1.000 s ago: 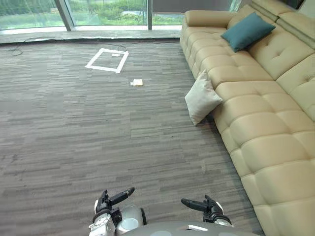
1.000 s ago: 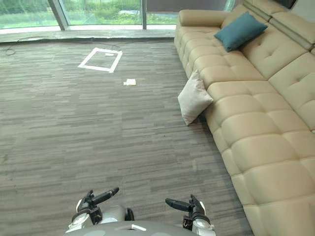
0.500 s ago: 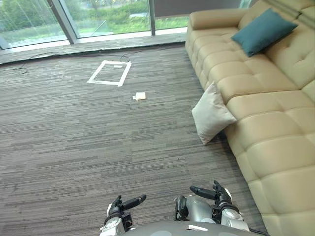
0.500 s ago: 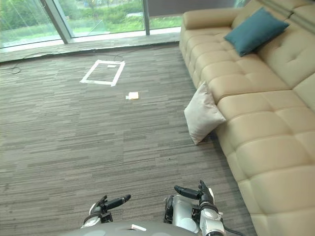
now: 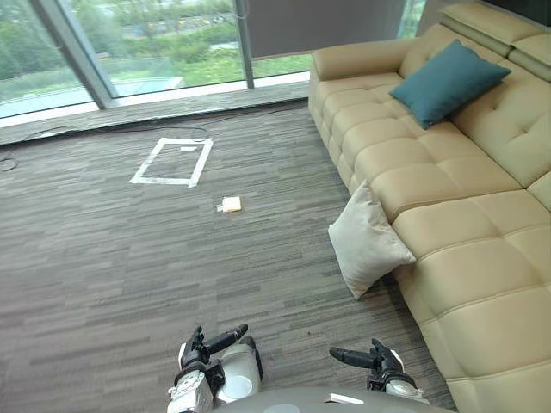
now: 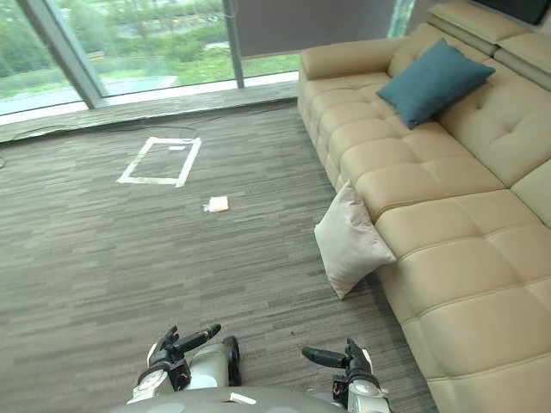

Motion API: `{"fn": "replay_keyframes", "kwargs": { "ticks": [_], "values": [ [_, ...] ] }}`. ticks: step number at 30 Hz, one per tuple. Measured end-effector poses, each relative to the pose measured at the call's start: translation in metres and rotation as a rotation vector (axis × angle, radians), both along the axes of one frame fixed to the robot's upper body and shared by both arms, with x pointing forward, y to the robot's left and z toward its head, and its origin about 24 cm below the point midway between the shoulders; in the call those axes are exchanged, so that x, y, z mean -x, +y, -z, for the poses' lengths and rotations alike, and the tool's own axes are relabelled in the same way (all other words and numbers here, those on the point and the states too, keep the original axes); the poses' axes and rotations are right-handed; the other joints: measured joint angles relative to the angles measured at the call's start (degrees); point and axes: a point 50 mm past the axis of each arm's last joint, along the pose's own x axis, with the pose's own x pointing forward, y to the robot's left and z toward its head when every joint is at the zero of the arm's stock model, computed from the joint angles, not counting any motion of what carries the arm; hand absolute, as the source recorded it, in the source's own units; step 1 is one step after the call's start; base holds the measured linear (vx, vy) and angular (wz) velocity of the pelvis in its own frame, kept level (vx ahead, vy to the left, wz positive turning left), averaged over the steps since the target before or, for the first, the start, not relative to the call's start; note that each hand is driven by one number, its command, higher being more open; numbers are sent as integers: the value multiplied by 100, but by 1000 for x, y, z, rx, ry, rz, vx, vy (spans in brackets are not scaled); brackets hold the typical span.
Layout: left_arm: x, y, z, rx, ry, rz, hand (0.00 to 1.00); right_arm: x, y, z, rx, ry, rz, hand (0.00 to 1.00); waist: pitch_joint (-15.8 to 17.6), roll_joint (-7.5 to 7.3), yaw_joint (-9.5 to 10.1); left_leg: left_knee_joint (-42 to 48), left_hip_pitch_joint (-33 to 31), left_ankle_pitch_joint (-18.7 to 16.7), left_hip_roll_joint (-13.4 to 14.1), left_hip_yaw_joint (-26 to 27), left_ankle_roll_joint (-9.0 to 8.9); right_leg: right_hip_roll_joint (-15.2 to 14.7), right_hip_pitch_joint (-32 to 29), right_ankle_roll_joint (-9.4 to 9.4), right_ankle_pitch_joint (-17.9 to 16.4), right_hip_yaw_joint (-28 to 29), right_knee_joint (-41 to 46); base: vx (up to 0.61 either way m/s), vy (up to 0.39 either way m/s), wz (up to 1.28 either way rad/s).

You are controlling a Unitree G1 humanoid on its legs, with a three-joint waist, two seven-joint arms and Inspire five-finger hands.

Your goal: Pick up cushions and gather them together orderly.

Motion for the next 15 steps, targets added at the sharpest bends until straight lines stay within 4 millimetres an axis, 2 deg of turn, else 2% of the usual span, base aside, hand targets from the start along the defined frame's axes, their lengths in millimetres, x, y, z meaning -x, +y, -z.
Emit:
{"fn": "replay_keyframes", "kwargs": {
  "ticks": [1,2,3,4,6,7,8,10,11,13,14,15],
  "values": [
    [-1,5,-1,-15,2,4,100,2,7,1,-19,5,5,100,-77,-181,7,97,23,-253,-133,171,98,-213,-188,48,5,108,373,452,258,-50],
    [-1,7,-1,-21,3,6,100,1,8,1,-30,-4,13,100,-98,-256,7,118,112,-376,-192,320,173,-360,-502,177,91,199,1017,546,340,-46],
    [0,10,-1,-26,14,8,100,0,9,0,-36,-8,14,100,-84,-335,6,91,329,-544,-274,458,263,-525,-884,277,357,245,1995,514,349,-40],
    [1,11,1,-28,30,13,100,0,9,0,-35,-9,18,100,-51,-317,-14,-13,627,-672,-344,553,340,-719,-1237,291,708,212,2916,613,399,-32],
    [5,9,3,-28,50,20,100,-2,6,-1,-23,-23,13,100,-39,-295,-79,-366,1328,-828,-455,601,382,-988,-1581,231,757,-176,4006,499,277,-13],
    [5,8,4,-26,55,22,100,-4,5,-2,-17,-35,12,100,-29,-270,-101,-569,1613,-856,-476,611,379,-1006,-1717,183,725,-321,4236,363,158,-2],
    [6,7,4,-24,57,26,100,-6,4,-3,-12,-48,10,100,-25,-255,-113,-759,1847,-862,-482,618,371,-989,-1885,155,702,-429,4324,399,140,1],
    [9,4,7,-25,83,68,100,-8,0,-5,0,-65,6,100,-20,-206,-151,-1212,2308,-824,-469,644,316,-827,-2256,-18,572,-741,3941,416,54,3],
    [12,3,9,-20,101,79,100,-12,-1,-5,2,-72,8,100,-3,-173,-220,-1455,2610,-821,-449,684,311,-679,-2534,-85,534,-952,3248,359,-2,1],
    [15,1,11,-14,118,79,100,-16,-3,-6,6,-79,8,100,37,-109,-264,-1612,2831,-821,-399,735,310,-541,-2696,-145,533,-1109,2742,426,-79,-5],
    [18,0,12,-11,134,77,100,-22,-5,-9,13,-96,4,100,95,-29,-316,-1752,3037,-824,-327,753,268,-347,-2840,-249,699,-1314,1975,516,-142,-2],
    [19,0,12,-10,136,77,100,-22,-5,-8,13,-95,4,100,92,-37,-324,-1773,3069,-832,-339,753,244,-311,-2830,-290,816,-1338,1760,420,-150,8]
  ]
}}
